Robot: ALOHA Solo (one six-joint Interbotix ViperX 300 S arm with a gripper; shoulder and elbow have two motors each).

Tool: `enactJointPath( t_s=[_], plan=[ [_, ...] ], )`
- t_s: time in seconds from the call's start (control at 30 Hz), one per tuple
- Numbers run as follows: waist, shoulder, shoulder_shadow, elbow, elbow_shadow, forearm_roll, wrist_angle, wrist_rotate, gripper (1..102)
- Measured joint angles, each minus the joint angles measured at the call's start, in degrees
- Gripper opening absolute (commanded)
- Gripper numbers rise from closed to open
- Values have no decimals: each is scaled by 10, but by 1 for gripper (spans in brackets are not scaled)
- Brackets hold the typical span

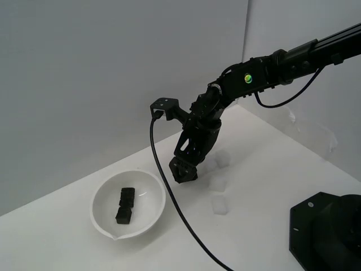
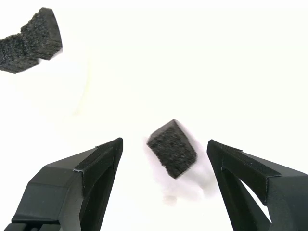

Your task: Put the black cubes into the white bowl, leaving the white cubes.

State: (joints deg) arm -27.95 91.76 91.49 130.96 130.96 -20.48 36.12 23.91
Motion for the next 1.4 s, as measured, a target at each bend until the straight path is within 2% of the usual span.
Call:
enactJointPath(
  t_s=[0.1, 0.17, 0.2, 0.3, 0.33, 0.43, 0.47, 0.53, 0.73, 1.03, 1.2, 1.4],
  plan=[
    [0, -4, -4, 0, 0, 0, 7, 0, 99],
    [0, -7, -9, 0, 0, 0, 8, 0, 92],
    [0, -9, -10, 0, 0, -1, 8, 0, 84],
    [0, -12, -12, 0, 0, -1, 18, 0, 47],
    [0, -14, -13, 0, 0, -4, 23, 0, 41],
    [-1, -14, -14, 0, 0, -10, 28, 0, 31],
    [-1, -14, -14, 0, 0, -10, 28, 0, 23],
    [-1, -14, -14, 0, 0, -11, 29, 0, 2],
    [8, -5, -6, 0, -1, -11, 56, 0, 3],
    [9, 83, 81, -11, -11, -11, 60, -8, 3],
    [-4, 115, 114, -32, -30, -17, 78, -23, 3],
    [-57, 131, 129, -66, -63, -19, 81, -47, 3]
  ],
)
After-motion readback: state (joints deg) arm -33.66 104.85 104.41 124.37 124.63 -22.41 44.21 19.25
